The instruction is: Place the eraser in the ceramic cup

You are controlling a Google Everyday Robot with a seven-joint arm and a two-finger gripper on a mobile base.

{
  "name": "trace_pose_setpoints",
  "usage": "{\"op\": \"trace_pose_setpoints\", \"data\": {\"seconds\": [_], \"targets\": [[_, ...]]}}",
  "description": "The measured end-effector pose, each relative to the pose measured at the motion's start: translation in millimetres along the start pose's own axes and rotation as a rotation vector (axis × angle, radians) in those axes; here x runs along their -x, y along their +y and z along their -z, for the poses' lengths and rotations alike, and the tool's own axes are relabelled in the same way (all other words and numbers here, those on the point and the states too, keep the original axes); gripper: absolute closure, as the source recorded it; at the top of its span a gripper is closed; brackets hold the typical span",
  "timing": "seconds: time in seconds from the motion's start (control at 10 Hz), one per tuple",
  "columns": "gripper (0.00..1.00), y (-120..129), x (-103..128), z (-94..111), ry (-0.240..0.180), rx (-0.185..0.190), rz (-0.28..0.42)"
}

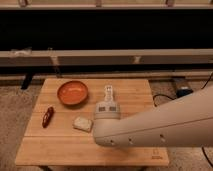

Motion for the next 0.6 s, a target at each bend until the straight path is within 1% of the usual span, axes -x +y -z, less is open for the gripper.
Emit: {"op": "trace_pose_setpoints", "data": {"seconds": [0.4, 0.5, 0.6], "targets": [[0.99, -16, -10, -13, 0.006, -0.008, -0.036], [0.94, -18, -13, -16, 0.009, -0.009, -0.045], [0.84, -20, -16, -17, 0.011, -0.010, -0.054]]}}
